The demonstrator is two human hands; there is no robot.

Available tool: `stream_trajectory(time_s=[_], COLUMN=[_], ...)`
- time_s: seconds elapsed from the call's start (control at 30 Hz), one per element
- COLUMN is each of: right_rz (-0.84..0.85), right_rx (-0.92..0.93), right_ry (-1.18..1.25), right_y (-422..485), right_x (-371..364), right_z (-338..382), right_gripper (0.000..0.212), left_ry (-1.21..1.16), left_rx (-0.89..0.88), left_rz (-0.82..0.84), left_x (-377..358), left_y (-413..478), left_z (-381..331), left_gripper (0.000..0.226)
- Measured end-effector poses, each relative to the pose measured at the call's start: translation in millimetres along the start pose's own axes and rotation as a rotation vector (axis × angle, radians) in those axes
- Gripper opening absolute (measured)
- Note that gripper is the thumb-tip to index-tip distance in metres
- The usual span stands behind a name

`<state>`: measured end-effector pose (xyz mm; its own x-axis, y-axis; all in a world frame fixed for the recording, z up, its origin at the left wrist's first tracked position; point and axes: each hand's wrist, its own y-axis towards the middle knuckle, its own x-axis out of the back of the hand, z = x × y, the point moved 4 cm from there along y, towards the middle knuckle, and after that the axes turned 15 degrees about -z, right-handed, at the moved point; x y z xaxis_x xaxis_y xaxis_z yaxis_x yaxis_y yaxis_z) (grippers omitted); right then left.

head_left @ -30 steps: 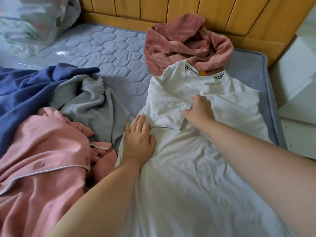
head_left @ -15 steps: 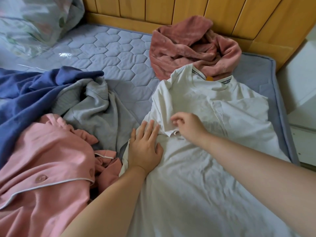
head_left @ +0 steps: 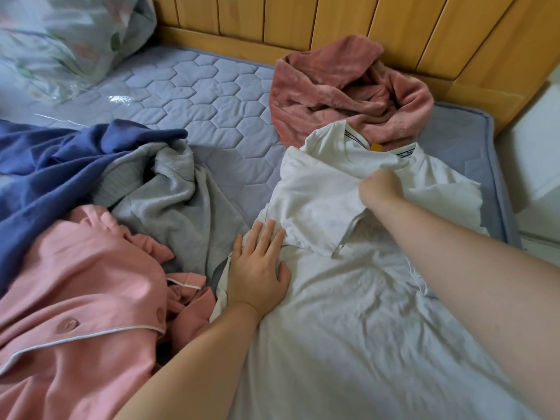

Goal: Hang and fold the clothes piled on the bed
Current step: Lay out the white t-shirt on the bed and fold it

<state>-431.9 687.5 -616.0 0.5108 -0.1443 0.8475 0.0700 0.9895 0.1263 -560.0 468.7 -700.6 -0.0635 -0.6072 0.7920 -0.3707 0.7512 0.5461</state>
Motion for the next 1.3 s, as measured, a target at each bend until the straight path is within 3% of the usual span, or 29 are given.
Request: stream_trajectory(time_s=[0.13, 0.23, 0.4, 0.47, 0.53, 0.6, 0.73, 0.83, 0.93, 1.07, 1.13, 1.23, 1.3], right_rz=[-0.021, 0.177, 0.445, 0.482, 0.349, 0.165, 0.340, 0.505, 0.623, 0.491, 0.427, 0.368, 0.248], right_rx=[-0.246, -0.461, -0.502, -0.579, -0.635, -0.654, -0.834, -0.736, -0.607, -0.612, -0.721, -0.798, -0.632], right_ry=[0.148, 0.458, 0.423, 0.594, 0.767, 0.761, 0.816, 0.666, 0.534, 0.914, 1.050, 0.766, 0.462], right_y=[12, 0, -20, -17, -3, 6, -24, -42, -57, -57, -57, -68, -70], right_x=[9, -2, -3, -1, -2, -4, -15, -13, -11, -9, -14, -29, -26], right_z=[-30, -40, -38, -29, -26, -35, -47, -52, -48, -28, -29, -51, -63], right_gripper=[0.035, 0.033, 0.014, 0.002, 0.012, 0.032, 0.042, 0.038, 0.017, 0.018, 0.018, 0.022, 0.017], left_ry=[0.003, 0.008, -0.017, -0.044, -0.070, -0.090, -0.118, -0.126, -0.130, -0.130, -0.139, -0.147, -0.157], left_rx=[-0.010, -0.015, -0.125, -0.210, -0.238, -0.225, -0.184, -0.171, -0.167, -0.165, -0.159, -0.159, -0.163], left_rz=[-0.002, -0.013, -0.064, -0.084, -0.086, -0.075, -0.056, -0.054, -0.058, -0.043, -0.041, -0.050, -0.058], left_x=[-1, -1, 1, 2, 2, 2, 2, 2, 3, 4, 6, 7, 7], left_y=[0, 0, -1, -2, -2, -1, -1, 1, 0, 1, 1, 2, 2], left_z=[0, 0, -6, -9, -10, -11, -10, -10, -10, -11, -12, -12, -11], left_gripper=[0.055, 0.055, 0.050, 0.050, 0.052, 0.055, 0.059, 0.059, 0.059, 0.060, 0.061, 0.061, 0.059])
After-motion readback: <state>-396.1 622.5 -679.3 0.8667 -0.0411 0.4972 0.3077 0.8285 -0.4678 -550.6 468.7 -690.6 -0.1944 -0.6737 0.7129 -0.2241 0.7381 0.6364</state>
